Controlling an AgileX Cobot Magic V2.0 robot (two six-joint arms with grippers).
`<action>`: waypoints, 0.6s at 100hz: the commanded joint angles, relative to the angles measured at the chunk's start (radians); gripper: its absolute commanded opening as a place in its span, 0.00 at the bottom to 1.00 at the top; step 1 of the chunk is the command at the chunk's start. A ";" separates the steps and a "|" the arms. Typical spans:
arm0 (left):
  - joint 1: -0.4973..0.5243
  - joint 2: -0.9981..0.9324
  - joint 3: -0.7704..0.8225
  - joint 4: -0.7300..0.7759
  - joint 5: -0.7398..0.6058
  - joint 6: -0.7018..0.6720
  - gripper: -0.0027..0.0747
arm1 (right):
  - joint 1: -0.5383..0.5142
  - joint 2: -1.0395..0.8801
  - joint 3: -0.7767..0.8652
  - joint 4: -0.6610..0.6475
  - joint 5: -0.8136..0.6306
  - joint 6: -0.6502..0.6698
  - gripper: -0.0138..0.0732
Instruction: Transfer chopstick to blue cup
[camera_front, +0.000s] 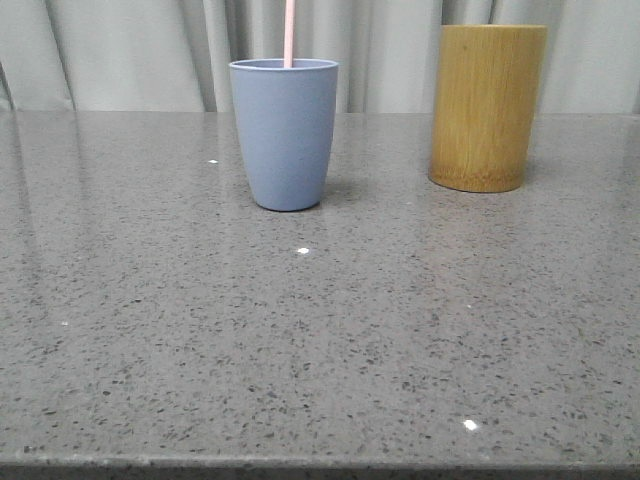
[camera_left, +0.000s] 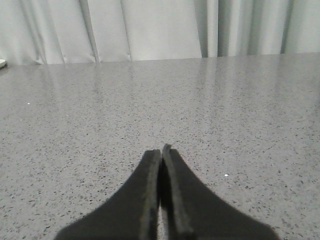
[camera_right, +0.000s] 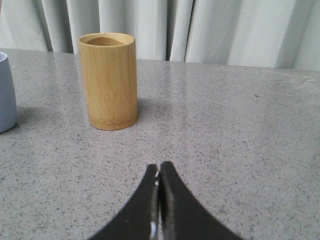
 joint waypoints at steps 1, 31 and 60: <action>0.002 -0.034 0.008 -0.006 -0.085 -0.010 0.01 | -0.032 -0.030 0.022 0.048 -0.122 -0.044 0.08; 0.002 -0.034 0.008 -0.006 -0.085 -0.010 0.01 | -0.081 -0.099 0.141 0.103 -0.131 -0.044 0.08; 0.002 -0.034 0.008 -0.006 -0.085 -0.010 0.01 | -0.121 -0.099 0.207 0.119 -0.267 -0.044 0.08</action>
